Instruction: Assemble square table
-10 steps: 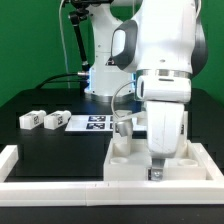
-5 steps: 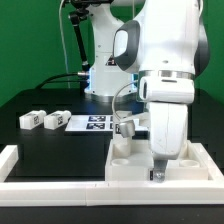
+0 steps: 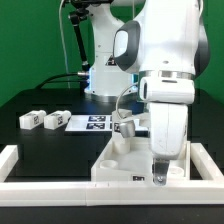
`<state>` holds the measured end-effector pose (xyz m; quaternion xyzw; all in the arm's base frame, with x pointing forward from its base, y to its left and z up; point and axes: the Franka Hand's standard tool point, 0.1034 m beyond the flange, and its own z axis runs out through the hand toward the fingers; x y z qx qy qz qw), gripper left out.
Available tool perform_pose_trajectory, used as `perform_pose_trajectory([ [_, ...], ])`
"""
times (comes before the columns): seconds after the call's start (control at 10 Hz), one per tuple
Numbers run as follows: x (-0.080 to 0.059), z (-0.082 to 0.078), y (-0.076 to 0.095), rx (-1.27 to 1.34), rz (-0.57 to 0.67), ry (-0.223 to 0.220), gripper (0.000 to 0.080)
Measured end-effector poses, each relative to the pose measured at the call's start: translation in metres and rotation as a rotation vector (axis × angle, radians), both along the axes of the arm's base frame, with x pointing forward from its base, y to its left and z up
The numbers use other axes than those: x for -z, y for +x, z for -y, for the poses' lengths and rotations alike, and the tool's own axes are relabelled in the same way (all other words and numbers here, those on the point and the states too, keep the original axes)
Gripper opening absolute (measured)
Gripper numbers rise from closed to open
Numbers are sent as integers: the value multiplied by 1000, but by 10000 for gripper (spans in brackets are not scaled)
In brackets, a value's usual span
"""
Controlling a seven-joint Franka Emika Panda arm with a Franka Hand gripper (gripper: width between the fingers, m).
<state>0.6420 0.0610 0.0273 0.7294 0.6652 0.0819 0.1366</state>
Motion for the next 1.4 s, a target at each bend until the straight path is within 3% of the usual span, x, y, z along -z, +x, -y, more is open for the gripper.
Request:
perform_pose_trajectory([
  [0.1, 1, -3, 1, 12, 2, 6, 603],
  [0.3, 3, -3, 1, 15, 0, 6, 641],
  [1.0, 1, 1, 1, 21, -2, 3, 649],
  [1.2, -39, 11, 3, 44, -1, 0, 649],
  [1.4, -76, 33, -2, 81, 8, 2, 649],
])
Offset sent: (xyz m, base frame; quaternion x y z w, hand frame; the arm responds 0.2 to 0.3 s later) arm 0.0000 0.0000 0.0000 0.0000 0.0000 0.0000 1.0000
